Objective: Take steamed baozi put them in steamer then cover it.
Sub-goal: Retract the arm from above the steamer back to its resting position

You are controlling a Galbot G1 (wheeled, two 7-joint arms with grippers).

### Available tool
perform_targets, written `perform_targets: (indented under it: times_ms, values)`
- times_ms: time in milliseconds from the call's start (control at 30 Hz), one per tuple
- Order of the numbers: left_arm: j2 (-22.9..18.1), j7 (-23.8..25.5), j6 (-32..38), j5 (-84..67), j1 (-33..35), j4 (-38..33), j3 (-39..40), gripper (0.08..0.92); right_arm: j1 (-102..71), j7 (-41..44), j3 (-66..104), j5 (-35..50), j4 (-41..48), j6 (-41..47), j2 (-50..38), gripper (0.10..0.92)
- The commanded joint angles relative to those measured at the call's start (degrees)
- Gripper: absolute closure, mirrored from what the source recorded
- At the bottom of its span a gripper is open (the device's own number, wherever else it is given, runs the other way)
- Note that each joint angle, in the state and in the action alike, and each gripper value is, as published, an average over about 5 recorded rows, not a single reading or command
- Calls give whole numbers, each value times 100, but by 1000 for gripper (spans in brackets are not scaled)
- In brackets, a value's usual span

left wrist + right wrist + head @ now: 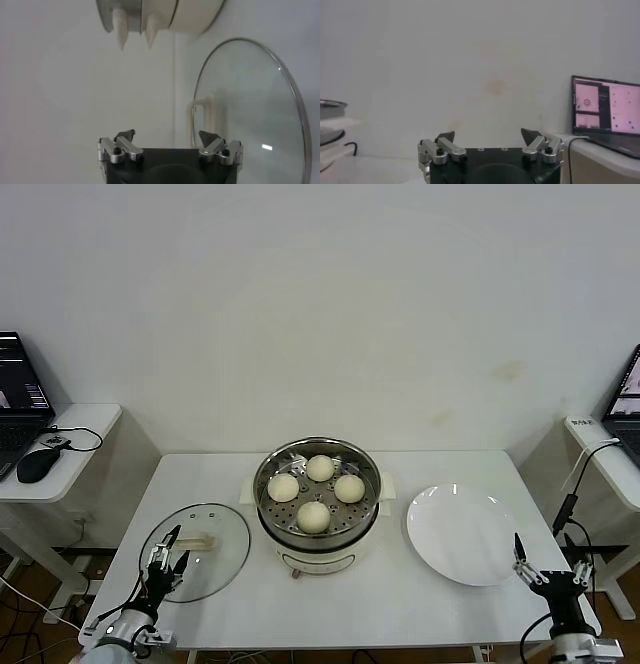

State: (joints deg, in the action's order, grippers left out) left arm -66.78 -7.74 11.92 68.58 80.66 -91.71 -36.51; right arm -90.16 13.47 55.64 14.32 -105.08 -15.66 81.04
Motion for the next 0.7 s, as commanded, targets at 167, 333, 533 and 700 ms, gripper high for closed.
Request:
perform_targets:
  times_ms: [167,333,533,700]
  values:
    - [39,76,3,166,-751,472,203,177,-153,30,87,-116,22,-55,175,203]
    - [18,90,4,175,-959,749,242,177,-170,53,69,-171,61,-57,196,202]
    - [-29,75,7,177,-1077,983,261,177,-169,72,39,-213,109,-62,213,203]
    - [-70,65,7,174,-1148,1108,264,177,-167,84,-3,-239,134,-65,218,203]
